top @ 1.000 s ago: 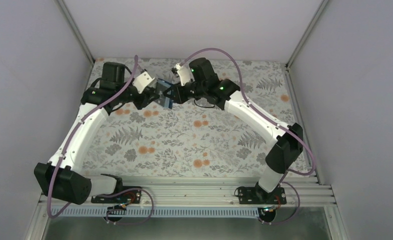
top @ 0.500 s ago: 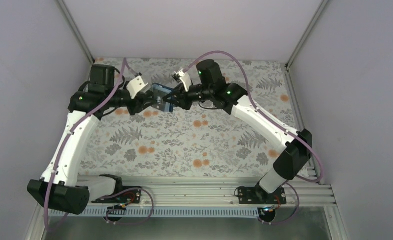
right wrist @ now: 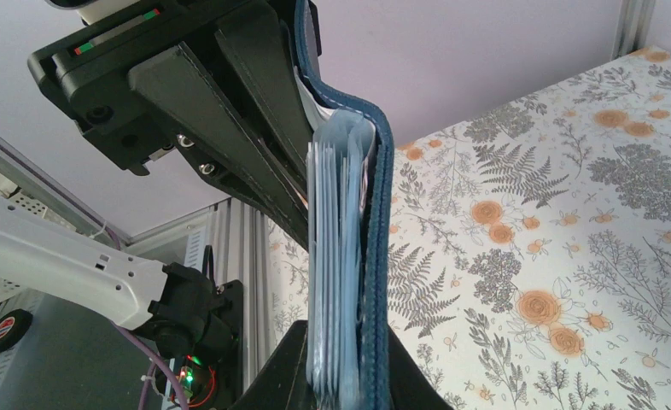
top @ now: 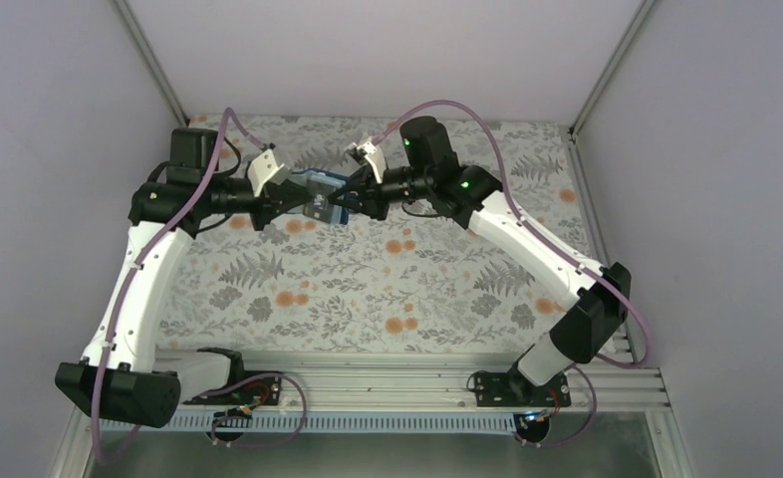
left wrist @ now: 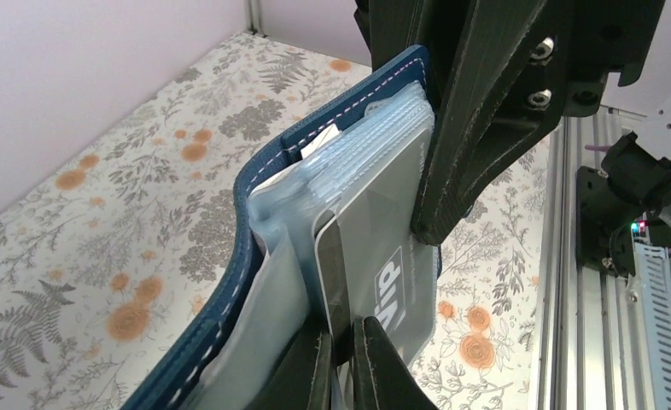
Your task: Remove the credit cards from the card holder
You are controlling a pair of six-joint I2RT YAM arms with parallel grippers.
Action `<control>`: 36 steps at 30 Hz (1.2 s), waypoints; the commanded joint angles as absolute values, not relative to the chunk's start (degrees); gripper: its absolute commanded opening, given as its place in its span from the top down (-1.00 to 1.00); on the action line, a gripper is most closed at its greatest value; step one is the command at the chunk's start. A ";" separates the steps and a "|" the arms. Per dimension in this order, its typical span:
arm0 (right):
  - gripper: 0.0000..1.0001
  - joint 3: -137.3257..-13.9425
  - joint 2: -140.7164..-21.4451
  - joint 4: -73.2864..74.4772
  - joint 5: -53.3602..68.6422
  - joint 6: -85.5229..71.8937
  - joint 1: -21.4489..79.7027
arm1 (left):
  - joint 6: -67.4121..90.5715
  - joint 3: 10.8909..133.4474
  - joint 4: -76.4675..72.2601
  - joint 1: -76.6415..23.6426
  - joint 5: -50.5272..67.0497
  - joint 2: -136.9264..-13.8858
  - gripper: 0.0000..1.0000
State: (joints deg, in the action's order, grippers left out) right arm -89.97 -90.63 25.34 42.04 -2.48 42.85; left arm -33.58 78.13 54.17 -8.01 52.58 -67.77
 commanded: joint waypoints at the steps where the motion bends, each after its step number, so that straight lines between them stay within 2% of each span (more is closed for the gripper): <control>1: 0.92 -90.57 -89.55 15.47 46.75 -2.28 44.12 | -33.32 79.93 55.22 -10.20 60.28 -67.86 0.95; 7: 0.91 -87.38 -88.20 14.73 49.11 -1.11 43.39 | -32.84 80.01 55.87 -9.87 63.86 -67.35 0.95; 17: 0.37 -82.56 -86.71 11.56 53.52 -1.11 41.81 | -30.56 80.69 54.84 -6.45 65.37 -67.73 0.95; 24: 0.17 -80.09 -85.50 11.01 53.71 -0.98 40.84 | -31.64 80.86 55.64 -4.94 65.33 -67.33 0.95; 27: 0.21 -78.99 -84.87 10.72 53.46 -0.95 40.31 | -32.15 80.90 56.02 -4.71 65.15 -67.23 0.95; 31: 0.48 -78.95 -85.16 11.02 53.95 -1.14 39.91 | -32.69 81.27 56.43 -4.57 64.95 -67.18 0.95; 36: 0.61 -78.88 -85.13 11.17 54.75 -0.84 39.48 | -33.82 81.67 57.38 -4.16 64.22 -67.02 0.95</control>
State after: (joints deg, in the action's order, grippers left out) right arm -79.31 -86.56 11.77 52.42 -1.06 40.05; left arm -31.40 79.72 57.63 -5.23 63.79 -67.85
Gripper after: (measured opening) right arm 0.210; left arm 0.027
